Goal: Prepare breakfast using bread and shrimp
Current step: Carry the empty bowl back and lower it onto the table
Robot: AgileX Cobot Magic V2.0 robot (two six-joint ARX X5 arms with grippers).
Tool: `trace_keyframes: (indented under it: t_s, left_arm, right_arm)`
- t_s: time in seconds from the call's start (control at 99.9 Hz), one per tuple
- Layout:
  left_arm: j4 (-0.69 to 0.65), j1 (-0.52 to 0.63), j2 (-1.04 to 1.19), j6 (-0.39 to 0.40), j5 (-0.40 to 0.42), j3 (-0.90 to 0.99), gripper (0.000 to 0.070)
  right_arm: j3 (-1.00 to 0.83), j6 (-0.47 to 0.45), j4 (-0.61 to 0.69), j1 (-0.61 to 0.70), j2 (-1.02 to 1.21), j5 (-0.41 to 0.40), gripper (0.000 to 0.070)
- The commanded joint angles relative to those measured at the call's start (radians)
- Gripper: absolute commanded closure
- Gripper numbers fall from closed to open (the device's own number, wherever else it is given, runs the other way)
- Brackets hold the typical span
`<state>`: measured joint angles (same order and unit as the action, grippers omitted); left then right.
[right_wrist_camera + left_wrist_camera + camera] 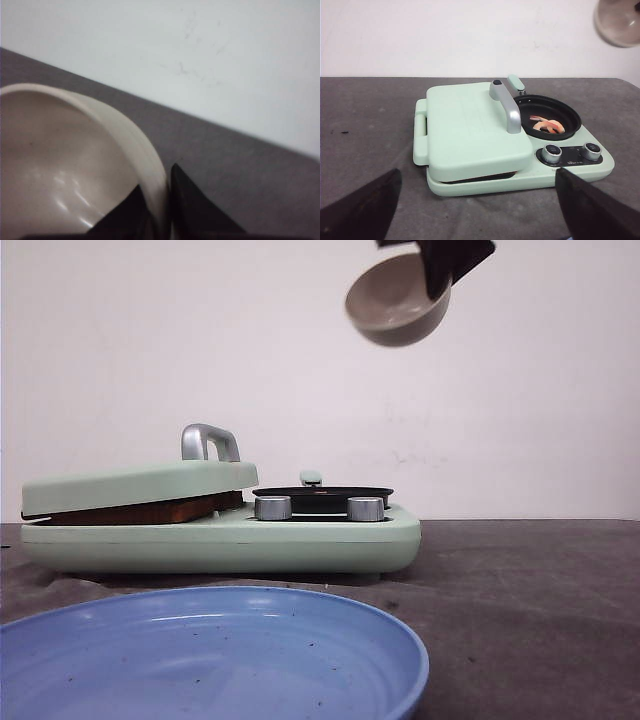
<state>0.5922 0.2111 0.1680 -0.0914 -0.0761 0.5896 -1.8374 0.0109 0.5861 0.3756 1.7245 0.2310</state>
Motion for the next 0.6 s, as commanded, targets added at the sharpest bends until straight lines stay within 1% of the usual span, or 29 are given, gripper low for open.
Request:
trace_keyframes:
  t_s: [0.0, 0.16, 0.27, 0.42, 0.54, 0.59]
  left_arm:
    - [-0.008, 0.0, -0.002, 0.009, 0.001, 0.002, 0.0146]
    - [-0.008, 0.0, -0.002, 0.009, 0.001, 0.002, 0.0146]
    - [-0.008, 0.0, -0.002, 0.009, 0.001, 0.002, 0.0146]
    - [-0.008, 0.0, -0.002, 0.009, 0.001, 0.002, 0.0146]
    - [-0.008, 0.0, -0.002, 0.009, 0.001, 0.002, 0.0146]
    - [-0.008, 0.0, -0.002, 0.009, 0.002, 0.002, 0.0146]
  right_arm:
    - [-0.043, -0.135, 0.042, -0.032, 0.002, -0.06, 0.0697]
    - [-0.051, -0.244, 0.134, -0.127, 0.002, -0.232, 0.0698]
    - [-0.051, -0.275, 0.202, -0.193, 0.003, -0.335, 0.0698]
    - [-0.051, -0.286, 0.249, -0.255, 0.004, -0.38, 0.0698]
    - [-0.05, -0.299, 0.329, -0.304, 0.017, -0.453, 0.0698]
    - [-0.049, -0.298, 0.352, -0.316, 0.027, -0.469, 0.0698]
